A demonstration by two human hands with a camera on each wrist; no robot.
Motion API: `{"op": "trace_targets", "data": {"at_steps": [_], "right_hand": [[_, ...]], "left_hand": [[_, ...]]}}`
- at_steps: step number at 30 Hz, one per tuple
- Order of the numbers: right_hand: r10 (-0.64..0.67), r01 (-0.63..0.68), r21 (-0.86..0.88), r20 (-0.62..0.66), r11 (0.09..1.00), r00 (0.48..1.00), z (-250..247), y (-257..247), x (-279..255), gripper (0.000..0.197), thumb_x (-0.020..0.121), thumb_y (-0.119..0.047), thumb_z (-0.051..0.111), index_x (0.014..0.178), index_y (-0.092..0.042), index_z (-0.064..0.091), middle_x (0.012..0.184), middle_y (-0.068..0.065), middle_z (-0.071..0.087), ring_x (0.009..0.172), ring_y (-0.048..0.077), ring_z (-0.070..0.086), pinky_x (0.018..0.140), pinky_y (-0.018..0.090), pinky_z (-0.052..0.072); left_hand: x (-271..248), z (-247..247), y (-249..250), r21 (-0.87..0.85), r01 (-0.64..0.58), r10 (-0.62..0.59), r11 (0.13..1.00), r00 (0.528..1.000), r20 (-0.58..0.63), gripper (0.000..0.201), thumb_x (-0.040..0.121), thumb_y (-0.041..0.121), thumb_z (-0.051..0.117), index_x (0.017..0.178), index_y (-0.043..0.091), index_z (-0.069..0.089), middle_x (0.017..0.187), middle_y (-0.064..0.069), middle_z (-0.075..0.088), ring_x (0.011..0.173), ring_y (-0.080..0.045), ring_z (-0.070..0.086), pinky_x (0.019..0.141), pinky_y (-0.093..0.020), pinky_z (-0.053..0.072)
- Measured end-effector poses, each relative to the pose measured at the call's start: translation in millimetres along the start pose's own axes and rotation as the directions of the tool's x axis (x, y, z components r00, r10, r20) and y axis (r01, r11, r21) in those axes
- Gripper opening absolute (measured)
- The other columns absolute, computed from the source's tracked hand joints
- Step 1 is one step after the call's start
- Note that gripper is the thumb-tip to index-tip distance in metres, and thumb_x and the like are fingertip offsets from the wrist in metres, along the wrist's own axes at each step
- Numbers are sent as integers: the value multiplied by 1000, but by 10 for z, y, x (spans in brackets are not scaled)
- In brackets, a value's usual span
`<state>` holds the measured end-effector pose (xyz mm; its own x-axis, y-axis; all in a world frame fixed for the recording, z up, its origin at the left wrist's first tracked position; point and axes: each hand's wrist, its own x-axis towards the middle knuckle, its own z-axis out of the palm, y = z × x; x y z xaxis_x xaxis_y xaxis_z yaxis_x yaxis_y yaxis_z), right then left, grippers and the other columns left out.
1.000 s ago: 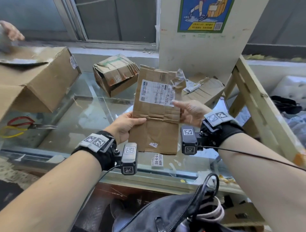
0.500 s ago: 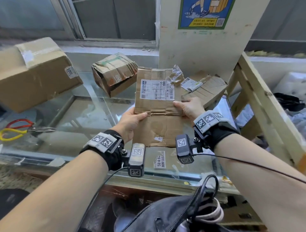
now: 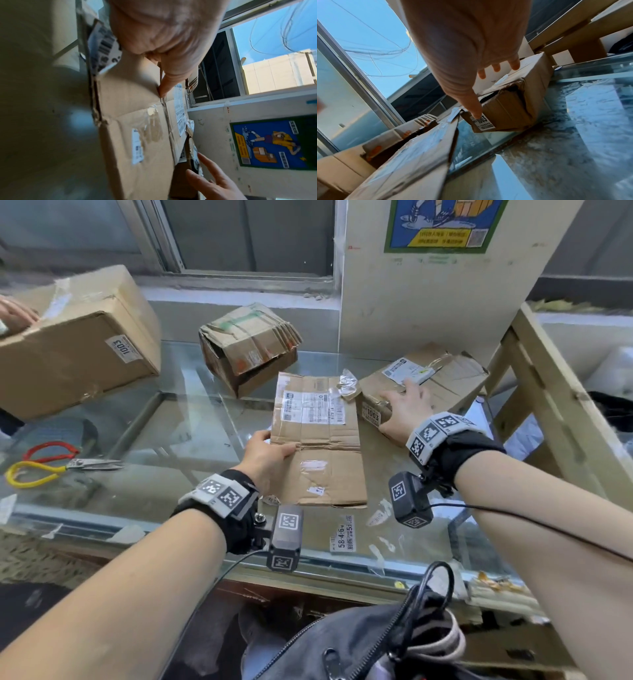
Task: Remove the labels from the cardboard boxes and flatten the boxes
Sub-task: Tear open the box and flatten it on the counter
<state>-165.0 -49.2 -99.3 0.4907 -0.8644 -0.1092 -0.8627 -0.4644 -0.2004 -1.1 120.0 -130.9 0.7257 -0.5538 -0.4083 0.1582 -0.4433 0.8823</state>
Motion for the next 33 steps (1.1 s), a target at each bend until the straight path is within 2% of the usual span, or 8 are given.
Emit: {"op": "trace_targets", "data": {"at_steps": [5,9,11,15,19,22,25,33], "right_hand": [[53,-50,42,-60,998,997,49,66,-14,38,85,-9,54,122,-11,47,145,16,28,130,39,28,105,48,34],[65,-16,216,-226,976,972,33,147,-101,43,83,2,46,124,-8,42,136,16,35,121,38,36,98,45,34],[109,-49,242,-241,969,964,29,188,-141,61,81,3,49,137,-16,34,144,16,28,128,38,33,104,46,31],[358,-282,325,-202,903,912,48,251,-171,83,85,-16,62,149,-14,10,157,14,6,143,38,10,114,53,20],[537,-430,486,-101,761,838,26,324,-221,78,91,-9,54,150,-6,4,158,15,-3,144,36,5,115,44,16],[581,-354,616,-213,704,785,41,394,-208,57,88,4,43,142,-7,29,148,19,27,132,38,33,107,39,29],[607,-240,738,-275,630,746,4,444,-236,52,91,4,36,141,-11,36,141,17,41,127,35,42,104,37,32],[650,5,862,-386,507,655,-100,641,-346,38,99,-5,35,135,-10,46,129,10,56,116,24,53,81,12,31]], "left_hand": [[72,-63,-39,130,-58,72,990,992,-106,57,89,17,67,138,19,39,127,-8,56,106,-25,58,94,-41,50],[102,-75,-54,164,-34,42,986,998,-48,57,88,11,68,138,16,41,117,-2,55,103,-22,55,91,-35,48],[109,-56,-61,220,-17,18,975,1000,-5,55,85,11,70,134,12,45,113,1,55,102,-20,53,90,-32,46],[91,-1,-36,390,-8,23,921,999,-32,69,63,40,70,125,16,50,124,-9,58,115,-30,53,100,-45,46],[-41,30,85,568,-86,161,818,983,-84,64,76,32,69,132,12,44,137,-16,37,130,-32,29,109,-40,32],[-81,78,121,666,-207,318,716,947,-47,69,79,19,64,141,12,34,153,-13,17,143,-29,10,118,-42,17],[-146,165,146,668,-322,365,671,928,81,75,83,18,64,148,12,27,155,-9,16,145,-25,10,120,-39,13],[-177,375,202,559,-218,41,800,949,311,104,78,47,75,153,12,13,150,-15,35,134,-31,40,109,-40,36]]}}
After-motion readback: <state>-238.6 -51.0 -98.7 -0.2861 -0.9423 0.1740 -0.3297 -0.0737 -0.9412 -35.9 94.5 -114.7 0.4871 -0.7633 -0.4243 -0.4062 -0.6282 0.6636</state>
